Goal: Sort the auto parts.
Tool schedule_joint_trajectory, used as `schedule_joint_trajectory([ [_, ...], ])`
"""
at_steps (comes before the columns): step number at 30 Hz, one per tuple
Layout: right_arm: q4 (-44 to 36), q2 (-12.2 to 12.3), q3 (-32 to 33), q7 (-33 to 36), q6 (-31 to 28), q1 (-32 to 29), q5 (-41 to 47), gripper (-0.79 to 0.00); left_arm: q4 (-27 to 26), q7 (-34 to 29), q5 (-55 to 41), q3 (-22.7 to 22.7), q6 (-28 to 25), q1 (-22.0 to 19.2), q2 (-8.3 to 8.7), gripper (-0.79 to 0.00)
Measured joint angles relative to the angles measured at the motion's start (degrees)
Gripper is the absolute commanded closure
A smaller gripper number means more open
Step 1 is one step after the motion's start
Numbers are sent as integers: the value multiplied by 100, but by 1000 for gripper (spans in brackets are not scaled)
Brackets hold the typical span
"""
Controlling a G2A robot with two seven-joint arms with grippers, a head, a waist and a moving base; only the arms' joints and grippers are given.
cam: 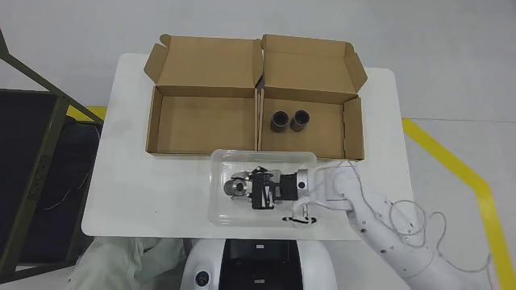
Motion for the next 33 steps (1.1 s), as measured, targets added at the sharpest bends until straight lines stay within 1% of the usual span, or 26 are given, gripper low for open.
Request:
schedule_joint_trajectory([
  [7, -278, 49, 325, -326, 22, 57, 42, 0, 0, 0, 0, 0, 0, 0, 0, -785],
  [14, -572, 120, 788, -623, 100, 25, 152, 0, 0, 0, 0, 0, 0, 0, 0, -785],
  [27, -1023, 172, 1326, -870, 367, 56, 389, 0, 0, 0, 0, 0, 0, 0, 0, -785],
  [33, -1083, 201, 1600, -1056, 344, 65, 555, 0, 0, 0, 0, 0, 0, 0, 0, -785],
])
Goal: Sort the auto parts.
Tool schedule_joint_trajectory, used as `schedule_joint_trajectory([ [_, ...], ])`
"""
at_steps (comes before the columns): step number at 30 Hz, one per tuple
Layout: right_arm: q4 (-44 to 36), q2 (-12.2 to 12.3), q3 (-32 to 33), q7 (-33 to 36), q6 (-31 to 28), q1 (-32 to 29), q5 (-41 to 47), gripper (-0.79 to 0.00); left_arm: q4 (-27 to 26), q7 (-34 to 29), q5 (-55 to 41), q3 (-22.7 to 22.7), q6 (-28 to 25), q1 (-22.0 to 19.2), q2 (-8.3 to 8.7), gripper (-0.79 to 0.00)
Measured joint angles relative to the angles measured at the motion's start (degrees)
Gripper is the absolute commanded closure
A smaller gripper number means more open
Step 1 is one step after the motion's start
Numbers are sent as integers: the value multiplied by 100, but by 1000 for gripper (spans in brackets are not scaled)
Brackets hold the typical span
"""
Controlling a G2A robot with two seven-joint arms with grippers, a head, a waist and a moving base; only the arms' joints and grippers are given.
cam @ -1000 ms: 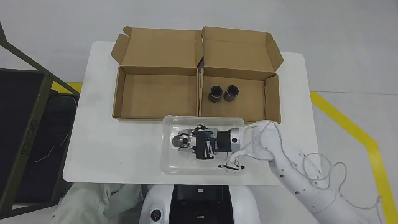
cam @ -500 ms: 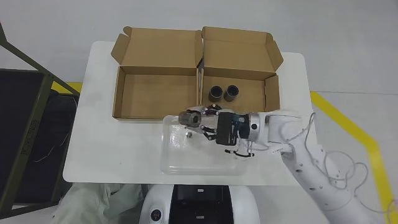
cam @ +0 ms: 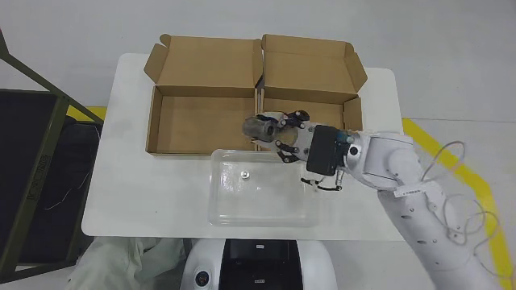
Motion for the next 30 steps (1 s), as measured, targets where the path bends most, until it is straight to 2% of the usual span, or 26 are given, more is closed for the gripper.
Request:
schedule_joint_trajectory([
  [11, 11, 65, 570, -447, -99, -70, 231, 0, 0, 0, 0, 0, 0, 0, 0, -785],
  [22, -62, 89, 722, -592, -32, -170, 120, 0, 0, 0, 0, 0, 0, 0, 0, -785],
  [30, -8, 73, 560, -661, 34, -155, -75, 0, 0, 0, 0, 0, 0, 0, 0, -785],
])
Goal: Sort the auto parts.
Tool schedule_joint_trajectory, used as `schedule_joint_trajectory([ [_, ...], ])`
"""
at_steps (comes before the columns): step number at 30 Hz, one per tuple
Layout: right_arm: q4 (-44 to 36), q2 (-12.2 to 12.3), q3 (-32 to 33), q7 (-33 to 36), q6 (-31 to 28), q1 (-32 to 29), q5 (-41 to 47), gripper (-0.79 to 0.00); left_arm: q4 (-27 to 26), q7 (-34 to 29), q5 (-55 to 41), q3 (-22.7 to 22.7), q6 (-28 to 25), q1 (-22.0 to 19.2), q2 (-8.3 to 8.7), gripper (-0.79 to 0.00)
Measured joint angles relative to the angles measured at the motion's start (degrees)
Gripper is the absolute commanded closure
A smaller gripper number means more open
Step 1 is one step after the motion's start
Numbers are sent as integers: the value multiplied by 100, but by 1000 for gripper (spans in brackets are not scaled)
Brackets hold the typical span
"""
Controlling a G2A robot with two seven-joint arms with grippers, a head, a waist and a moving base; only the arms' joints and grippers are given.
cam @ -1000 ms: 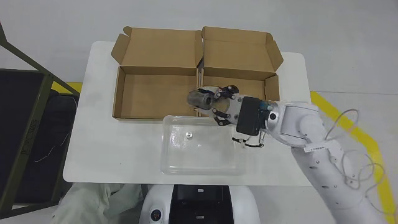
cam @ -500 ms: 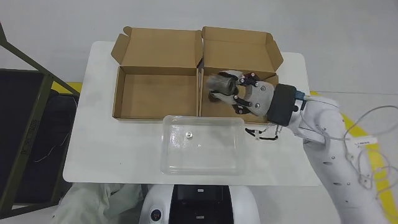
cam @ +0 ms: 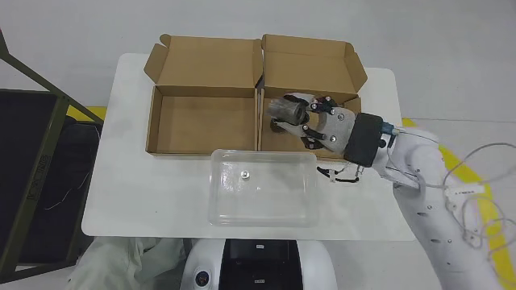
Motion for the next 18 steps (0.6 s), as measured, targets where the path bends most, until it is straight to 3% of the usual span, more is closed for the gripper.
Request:
schedule_joint_trajectory([
  [18, 1078, -280, -1324, 465, 518, 803, -201, 0, 0, 0, 0, 0, 0, 0, 0, -785],
])
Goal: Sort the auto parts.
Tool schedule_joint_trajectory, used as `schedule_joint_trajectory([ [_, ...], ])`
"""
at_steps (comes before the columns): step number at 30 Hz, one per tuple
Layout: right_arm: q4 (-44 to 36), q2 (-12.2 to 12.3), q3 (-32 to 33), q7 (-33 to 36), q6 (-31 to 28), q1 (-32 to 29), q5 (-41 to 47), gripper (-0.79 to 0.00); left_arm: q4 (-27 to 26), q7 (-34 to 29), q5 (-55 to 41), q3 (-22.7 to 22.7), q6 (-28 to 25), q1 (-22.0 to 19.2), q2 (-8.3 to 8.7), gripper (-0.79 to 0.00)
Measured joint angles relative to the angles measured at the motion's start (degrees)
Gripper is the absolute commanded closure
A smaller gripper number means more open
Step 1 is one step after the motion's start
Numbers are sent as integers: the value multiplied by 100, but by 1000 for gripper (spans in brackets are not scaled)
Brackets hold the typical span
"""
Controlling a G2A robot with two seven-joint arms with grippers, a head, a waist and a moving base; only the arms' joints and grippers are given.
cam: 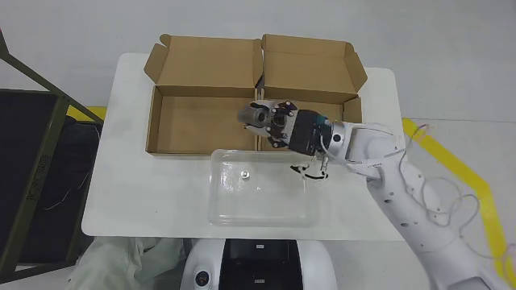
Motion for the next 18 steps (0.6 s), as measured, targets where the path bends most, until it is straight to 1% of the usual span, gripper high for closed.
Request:
schedule_joint_trajectory([
  [10, 902, -267, -707, 221, 434, 525, 156, 0, 0, 0, 0, 0, 0, 0, 0, -785],
  [14, 1395, -446, -1086, 422, 679, 841, 290, 0, 0, 0, 0, 0, 0, 0, 0, -785],
  [18, 1961, -656, -1444, 460, 783, 1185, 560, 0, 0, 0, 0, 0, 0, 0, 0, -785],
])
